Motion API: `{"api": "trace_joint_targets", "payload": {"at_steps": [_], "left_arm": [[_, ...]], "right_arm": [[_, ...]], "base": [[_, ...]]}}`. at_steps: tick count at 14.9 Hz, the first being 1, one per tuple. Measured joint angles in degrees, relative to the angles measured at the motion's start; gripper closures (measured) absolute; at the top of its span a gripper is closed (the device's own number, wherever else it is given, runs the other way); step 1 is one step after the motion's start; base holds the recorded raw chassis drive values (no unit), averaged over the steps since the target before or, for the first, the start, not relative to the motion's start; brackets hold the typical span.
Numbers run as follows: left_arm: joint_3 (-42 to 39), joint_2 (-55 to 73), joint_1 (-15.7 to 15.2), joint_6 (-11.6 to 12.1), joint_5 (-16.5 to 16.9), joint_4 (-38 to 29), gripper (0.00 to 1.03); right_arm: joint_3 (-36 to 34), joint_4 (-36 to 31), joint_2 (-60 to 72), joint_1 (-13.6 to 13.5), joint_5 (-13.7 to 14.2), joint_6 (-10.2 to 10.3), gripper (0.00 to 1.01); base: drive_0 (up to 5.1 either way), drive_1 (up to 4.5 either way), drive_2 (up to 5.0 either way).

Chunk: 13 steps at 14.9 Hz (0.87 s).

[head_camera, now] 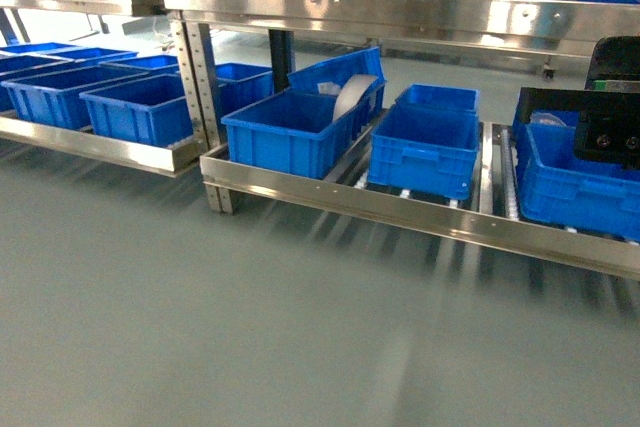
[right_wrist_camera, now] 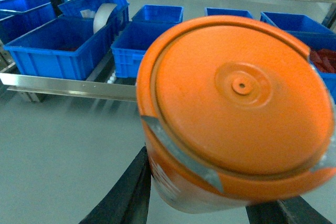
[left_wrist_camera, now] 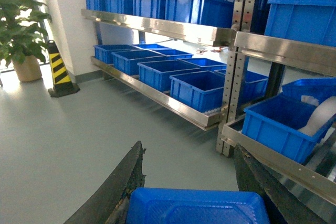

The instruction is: Sort blue parts and orange caps into right shelf containers

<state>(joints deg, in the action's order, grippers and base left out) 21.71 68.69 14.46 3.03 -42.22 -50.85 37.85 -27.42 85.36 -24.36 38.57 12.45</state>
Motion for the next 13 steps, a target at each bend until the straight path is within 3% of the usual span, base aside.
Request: {"api": "trace_joint_targets", "payload": {"at_steps": [13], "left_arm": [[0.0,0.0,0.0,0.0,0.0,0.0,0.62]], "right_arm": [[0.0,0.0,0.0,0.0,0.0,0.0,0.60]], "base": [[-1.6,-1.59,-1.6]]}}
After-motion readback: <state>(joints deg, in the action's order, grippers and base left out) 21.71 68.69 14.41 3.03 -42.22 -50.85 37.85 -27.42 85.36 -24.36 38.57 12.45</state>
